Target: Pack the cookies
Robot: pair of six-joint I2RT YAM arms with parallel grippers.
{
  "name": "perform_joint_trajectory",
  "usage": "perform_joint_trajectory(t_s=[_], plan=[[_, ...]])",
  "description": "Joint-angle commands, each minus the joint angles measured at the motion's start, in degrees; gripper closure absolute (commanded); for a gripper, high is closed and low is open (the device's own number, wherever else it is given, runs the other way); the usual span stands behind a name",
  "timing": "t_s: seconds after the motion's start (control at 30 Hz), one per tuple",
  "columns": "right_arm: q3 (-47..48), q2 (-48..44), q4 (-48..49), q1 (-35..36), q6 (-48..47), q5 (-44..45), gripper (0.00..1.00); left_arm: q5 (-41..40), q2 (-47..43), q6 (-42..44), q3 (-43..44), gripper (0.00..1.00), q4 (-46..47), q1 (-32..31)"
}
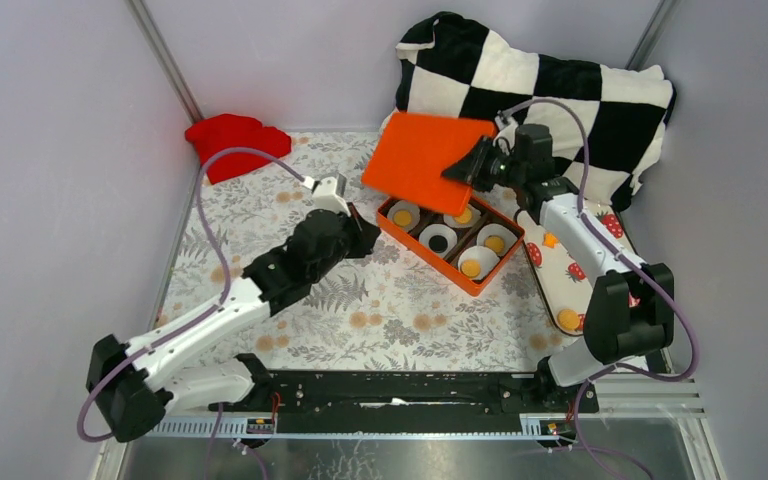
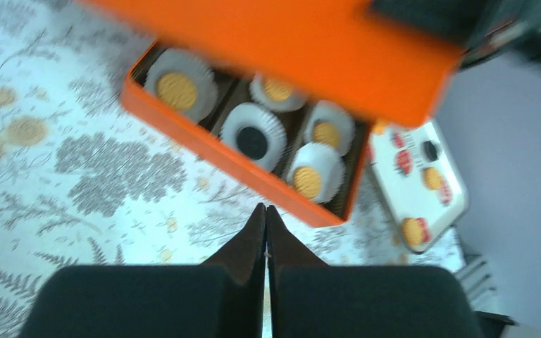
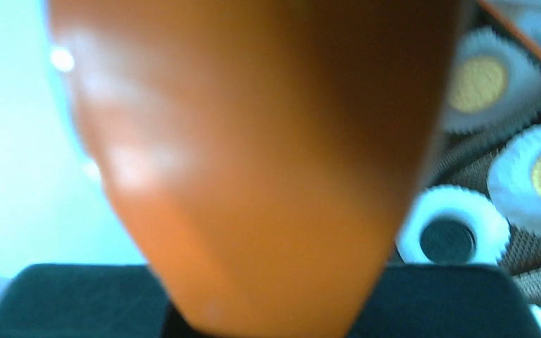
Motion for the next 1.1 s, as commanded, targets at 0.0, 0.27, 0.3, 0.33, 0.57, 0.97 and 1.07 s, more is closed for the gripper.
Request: perform_joint_trajectory(t_s=[0.0,0.27,0.3,0.33,0.57,0.97,1.07], plan=[[9.55,-4.32,13.89,-1.24,3.83,1.98,1.0,-1.54,7.58,0.42,-4.76,1.0,-0.66,-0.45],[9.53,-16.11,7.45,-1.42,0.51,12.1,1.0,-9.85,27.38,6.53,7.97,1.0,5.47,-0.72],[8.63,-18.33,6.11,-1.42,-0.46,13.97,1.0,-11.2,31.73,7.19,10.85,1.0,4.72,-0.67],[8.23,-20.18,4.4,-1.42,-1.63,15.05,1.0,-11.93,34.41,7.83,13.36,1.0,4.91,-0.62],[4.54,-27.72,-4.83,-1.42,-5.48,16.78,1.0,-12.83,50.85,9.51,32.23,1.0,-0.24,1.02],[-3.83,-35.8,-11.63,-1.39,-5.75,14.1,1.0,-13.37,63.79,7.34,44.67,1.0,-8.99,13.16],[-4.61,-36.91,-12.32,-1.42,-5.91,13.88,1.0,-13.21,63.85,6.43,44.33,1.0,-10.31,14.86]])
